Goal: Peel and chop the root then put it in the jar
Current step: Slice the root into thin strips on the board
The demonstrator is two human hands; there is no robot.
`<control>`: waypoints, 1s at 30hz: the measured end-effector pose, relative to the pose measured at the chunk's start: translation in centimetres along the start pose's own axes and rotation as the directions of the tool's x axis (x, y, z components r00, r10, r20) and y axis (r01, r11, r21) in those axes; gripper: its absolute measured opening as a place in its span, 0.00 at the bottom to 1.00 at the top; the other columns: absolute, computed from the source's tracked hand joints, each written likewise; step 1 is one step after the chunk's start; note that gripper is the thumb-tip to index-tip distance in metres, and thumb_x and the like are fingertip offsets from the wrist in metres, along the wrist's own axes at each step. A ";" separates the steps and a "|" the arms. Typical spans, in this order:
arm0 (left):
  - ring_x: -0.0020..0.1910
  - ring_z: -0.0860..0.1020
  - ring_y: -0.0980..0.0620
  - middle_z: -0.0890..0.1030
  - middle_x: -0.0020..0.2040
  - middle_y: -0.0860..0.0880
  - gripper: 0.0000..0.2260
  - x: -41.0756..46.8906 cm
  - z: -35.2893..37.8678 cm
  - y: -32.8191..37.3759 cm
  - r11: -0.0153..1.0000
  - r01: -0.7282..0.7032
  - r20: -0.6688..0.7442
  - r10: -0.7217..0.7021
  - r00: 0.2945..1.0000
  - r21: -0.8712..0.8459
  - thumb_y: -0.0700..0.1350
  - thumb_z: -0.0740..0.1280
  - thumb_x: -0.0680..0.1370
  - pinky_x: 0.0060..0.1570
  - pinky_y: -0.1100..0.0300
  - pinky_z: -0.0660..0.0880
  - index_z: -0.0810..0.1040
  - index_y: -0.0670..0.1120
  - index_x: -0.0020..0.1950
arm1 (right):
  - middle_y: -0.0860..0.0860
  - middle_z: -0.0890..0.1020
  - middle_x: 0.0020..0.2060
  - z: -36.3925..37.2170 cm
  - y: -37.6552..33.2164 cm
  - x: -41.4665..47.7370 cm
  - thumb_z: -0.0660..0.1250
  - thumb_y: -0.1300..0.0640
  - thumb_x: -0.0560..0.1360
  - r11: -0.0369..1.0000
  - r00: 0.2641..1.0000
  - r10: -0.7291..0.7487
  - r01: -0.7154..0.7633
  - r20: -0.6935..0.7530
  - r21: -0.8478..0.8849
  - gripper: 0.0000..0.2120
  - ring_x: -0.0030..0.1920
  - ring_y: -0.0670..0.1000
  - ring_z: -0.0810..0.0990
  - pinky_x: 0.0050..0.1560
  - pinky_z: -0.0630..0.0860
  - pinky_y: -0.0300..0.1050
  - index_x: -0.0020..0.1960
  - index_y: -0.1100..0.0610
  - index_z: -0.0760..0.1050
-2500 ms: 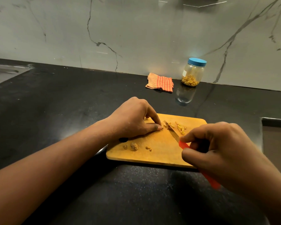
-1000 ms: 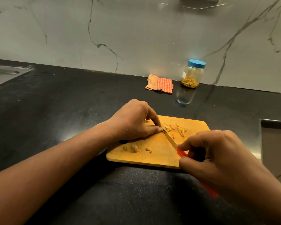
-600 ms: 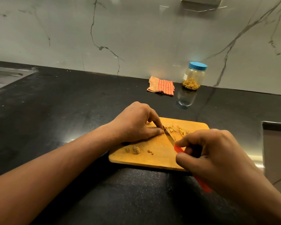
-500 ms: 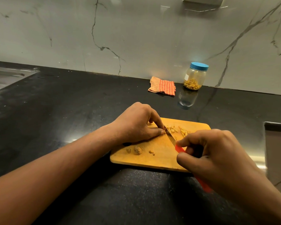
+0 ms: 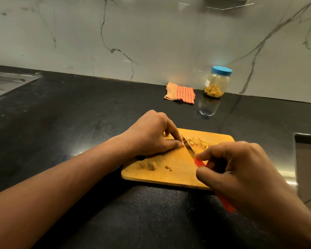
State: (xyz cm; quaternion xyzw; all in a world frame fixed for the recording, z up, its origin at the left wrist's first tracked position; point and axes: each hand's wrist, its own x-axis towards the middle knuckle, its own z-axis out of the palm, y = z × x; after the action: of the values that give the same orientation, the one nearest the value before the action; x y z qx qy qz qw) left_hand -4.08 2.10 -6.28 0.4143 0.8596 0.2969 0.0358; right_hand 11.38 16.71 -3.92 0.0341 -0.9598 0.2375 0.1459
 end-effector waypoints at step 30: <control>0.50 0.79 0.56 0.84 0.49 0.56 0.07 0.2 0.1 0.0 1.000 0.007 0.000 -0.007 1.000 0.027 0.51 0.72 0.74 0.47 0.66 0.76 0.86 0.53 0.50 | 0.40 0.78 0.32 -1.5 0.3 -1.0 0.69 0.46 0.65 1.000 0.993 0.025 -0.026 0.118 0.005 0.12 0.43 0.35 0.77 0.36 0.72 0.27 0.47 0.46 0.83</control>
State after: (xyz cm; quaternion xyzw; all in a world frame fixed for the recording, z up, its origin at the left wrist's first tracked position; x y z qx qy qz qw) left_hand -4.19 2.26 -6.31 0.4117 0.8651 0.2849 0.0313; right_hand 12.71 17.71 -3.10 0.0364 -0.9663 0.2400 0.0858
